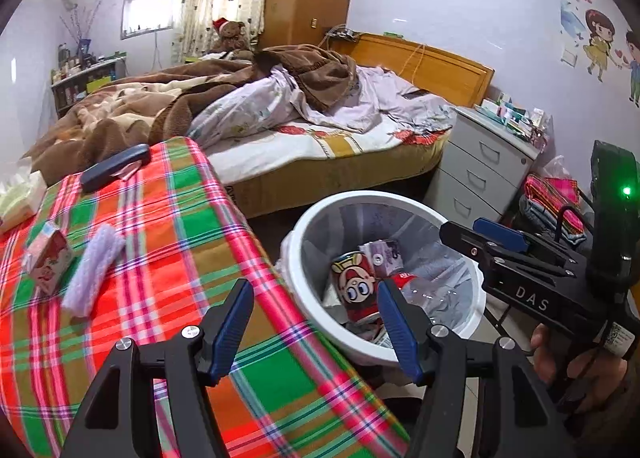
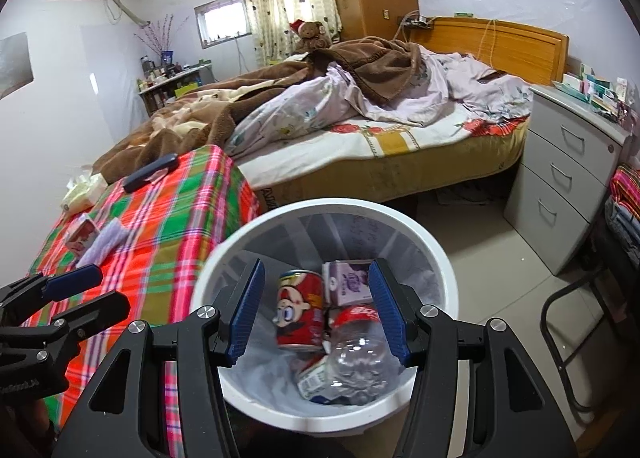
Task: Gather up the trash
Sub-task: 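Move both open tools back to the pink carton and foam sleeve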
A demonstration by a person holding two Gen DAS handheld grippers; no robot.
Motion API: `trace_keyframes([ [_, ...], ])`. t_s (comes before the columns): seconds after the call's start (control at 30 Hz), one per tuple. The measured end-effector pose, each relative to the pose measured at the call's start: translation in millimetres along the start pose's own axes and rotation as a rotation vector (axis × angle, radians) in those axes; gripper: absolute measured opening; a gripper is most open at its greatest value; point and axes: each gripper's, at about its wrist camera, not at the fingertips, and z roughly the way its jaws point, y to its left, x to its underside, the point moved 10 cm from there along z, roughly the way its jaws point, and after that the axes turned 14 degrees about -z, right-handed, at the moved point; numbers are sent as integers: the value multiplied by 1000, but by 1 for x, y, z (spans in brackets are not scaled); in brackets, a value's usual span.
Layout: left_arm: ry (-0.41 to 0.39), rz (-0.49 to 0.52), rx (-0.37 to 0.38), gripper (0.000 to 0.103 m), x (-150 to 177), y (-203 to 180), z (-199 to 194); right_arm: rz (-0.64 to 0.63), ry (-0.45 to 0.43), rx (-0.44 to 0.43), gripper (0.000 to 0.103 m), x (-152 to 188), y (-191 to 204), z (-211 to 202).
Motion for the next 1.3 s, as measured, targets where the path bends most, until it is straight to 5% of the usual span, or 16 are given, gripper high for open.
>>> trace_keyframes([
  [0.37, -64, -61, -59, 64, -11, 51, -34, -32, -38, -57, 56, -16, 44, -2],
  [0.9, -151, -200, -209, 64, -38, 175, -74, -71, -23, -157, 61, -30, 115, 16],
  [1.3, -122, -274, -267, 64, -49, 255, -63, -87, 27, -211, 61, -39, 165, 48],
])
